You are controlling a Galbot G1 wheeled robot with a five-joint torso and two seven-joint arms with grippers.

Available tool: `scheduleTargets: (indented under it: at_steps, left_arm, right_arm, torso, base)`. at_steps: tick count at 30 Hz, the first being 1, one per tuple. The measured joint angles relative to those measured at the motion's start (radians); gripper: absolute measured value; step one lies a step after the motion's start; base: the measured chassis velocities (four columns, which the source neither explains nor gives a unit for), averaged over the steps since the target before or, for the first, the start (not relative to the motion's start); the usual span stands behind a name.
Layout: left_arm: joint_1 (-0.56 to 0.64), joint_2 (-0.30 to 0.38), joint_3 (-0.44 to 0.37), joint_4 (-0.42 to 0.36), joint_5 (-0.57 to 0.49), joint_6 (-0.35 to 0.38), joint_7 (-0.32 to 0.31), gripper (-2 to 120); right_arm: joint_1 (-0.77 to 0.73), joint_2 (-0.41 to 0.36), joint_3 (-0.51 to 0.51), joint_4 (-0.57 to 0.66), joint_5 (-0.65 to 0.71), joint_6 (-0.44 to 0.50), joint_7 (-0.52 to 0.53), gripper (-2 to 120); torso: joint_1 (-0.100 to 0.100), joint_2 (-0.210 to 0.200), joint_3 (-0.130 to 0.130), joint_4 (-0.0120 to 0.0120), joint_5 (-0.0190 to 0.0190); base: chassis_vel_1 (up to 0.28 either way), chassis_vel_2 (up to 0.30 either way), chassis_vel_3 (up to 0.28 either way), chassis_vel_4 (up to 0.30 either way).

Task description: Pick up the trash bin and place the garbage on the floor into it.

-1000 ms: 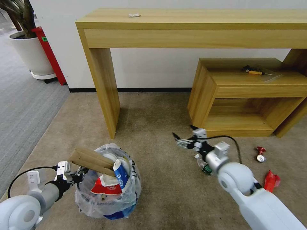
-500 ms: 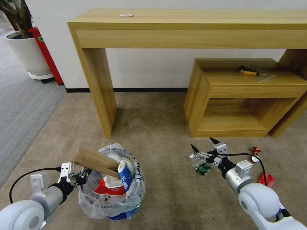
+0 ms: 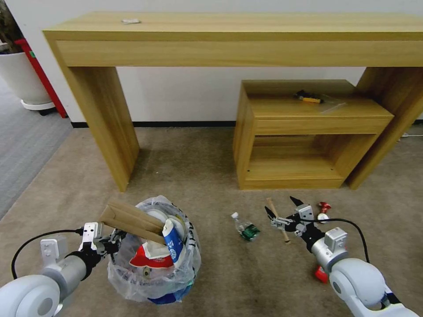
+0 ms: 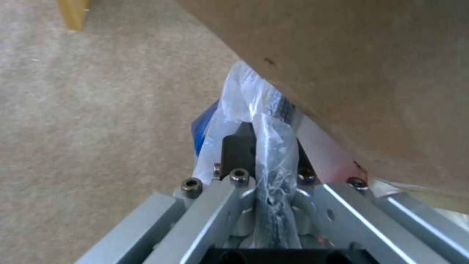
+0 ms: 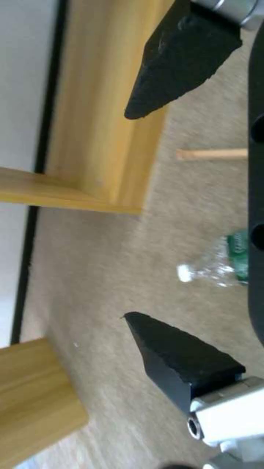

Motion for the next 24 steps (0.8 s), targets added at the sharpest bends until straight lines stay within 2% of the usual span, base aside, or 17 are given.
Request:
scheduleTargets:
  at_steps: [1, 4, 10, 12, 13, 15, 16, 19, 24]
  left_arm:
    - [-0.002, 0.009, -0.001, 0.003, -0.007, 0.0, -0.002, 0]
    - [-0.002, 0.026, -0.002, 0.008, -0.02, 0.0, -0.01, 0]
    - [-0.002, 0.047, 0.003, 0.007, -0.068, 0.0, -0.052, 0]
    - [-0.003, 0.05, 0.004, 0.007, -0.073, 0.0, -0.056, 0]
    - [-0.007, 0.063, 0.009, 0.006, -0.089, 0.0, -0.067, 0]
    - [-0.012, 0.08, 0.013, 0.007, -0.1, 0.0, -0.073, 0]
    - [-0.012, 0.08, 0.013, 0.007, -0.1, 0.0, -0.073, 0]
    - [-0.011, 0.089, 0.016, 0.007, -0.107, 0.0, -0.075, 0]
    - [-0.005, 0.089, 0.02, 0.007, -0.107, 0.0, -0.073, 0]
  right_arm:
    - [0.024, -0.003, -0.021, -0.029, 0.015, -0.002, -0.015, 100]
    - [0.086, -0.012, -0.074, -0.107, 0.034, -0.002, -0.047, 100]
    - [0.271, -0.023, -0.243, -0.354, 0.058, -0.037, -0.144, 100]
    - [0.282, -0.021, -0.251, -0.371, 0.055, -0.039, -0.148, 100]
    - [0.333, -0.003, -0.28, -0.448, 0.029, -0.045, -0.163, 100]
    - [0.382, 0.023, -0.305, -0.525, 0.008, -0.047, -0.176, 100]
    - [0.382, 0.023, -0.305, -0.525, 0.008, -0.047, -0.176, 100]
    - [0.462, 0.075, -0.35, -0.673, -0.019, -0.039, -0.224, 100]
    - [0.532, 0.127, -0.388, -0.786, -0.053, -0.021, -0.256, 100]
  torso:
    - [0.0, 0.0, 0.0, 0.0002, 0.0009]
    - [0.0, 0.0, 0.0, 0.0002, 0.0001]
    - [0.0, 0.0, 0.0, 0.0011, -0.0001]
    - [0.0, 0.0, 0.0, 0.0011, 0.0]
    - [0.0, 0.0, 0.0, 0.0008, 0.0002]
    - [0.0, 0.0, 0.0, 0.0003, 0.0002]
    - [0.0, 0.0, 0.0, 0.0003, 0.0002]
    - [0.0, 0.0, 0.0, 0.0005, 0.0001]
    - [0.0, 0.0, 0.0, 0.0007, -0.0002]
  base:
    - [-0.134, -0.17, 0.083, 0.122]
    - [-0.072, -0.079, 0.061, 0.047]
    - [0.012, 0.02, -0.003, -0.01]
    - [0.033, 0.056, -0.013, -0.003]
    - [0.0, 0.0, 0.0, 0.0]
    - [0.0, 0.0, 0.0, 0.0]
    - [0.0, 0.0, 0.0, 0.0]
    - [0.0, 0.0, 0.0, 0.0]
    - [0.0, 0.0, 0.0, 0.0]
